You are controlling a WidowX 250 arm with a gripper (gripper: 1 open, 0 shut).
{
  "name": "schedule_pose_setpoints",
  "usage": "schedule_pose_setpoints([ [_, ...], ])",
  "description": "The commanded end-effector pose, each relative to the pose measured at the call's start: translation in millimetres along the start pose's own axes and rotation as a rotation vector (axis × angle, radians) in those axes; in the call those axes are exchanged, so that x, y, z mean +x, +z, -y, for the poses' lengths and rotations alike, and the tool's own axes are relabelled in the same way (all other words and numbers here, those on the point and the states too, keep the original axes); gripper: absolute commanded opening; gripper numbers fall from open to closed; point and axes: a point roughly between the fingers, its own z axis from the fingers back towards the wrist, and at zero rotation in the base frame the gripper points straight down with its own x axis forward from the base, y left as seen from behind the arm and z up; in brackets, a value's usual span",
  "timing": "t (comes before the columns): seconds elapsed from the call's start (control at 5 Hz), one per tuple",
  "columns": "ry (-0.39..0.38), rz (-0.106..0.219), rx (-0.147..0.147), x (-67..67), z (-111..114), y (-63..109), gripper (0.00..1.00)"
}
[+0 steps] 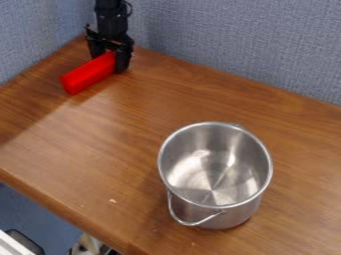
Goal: Put the red object in the metal pot
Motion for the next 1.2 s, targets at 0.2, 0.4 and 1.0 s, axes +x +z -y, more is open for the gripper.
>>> schedule_pose_setpoints([
  [0.2,-0.013,-0.013,0.022,-1.0,2,-0.7,0.0],
  [0.4,0.005,-0.021,0.027,-5.7,3,-0.7,0.0],
  [1.0,0.076,-0.039,0.035,-12.0,22,20.6,0.0],
])
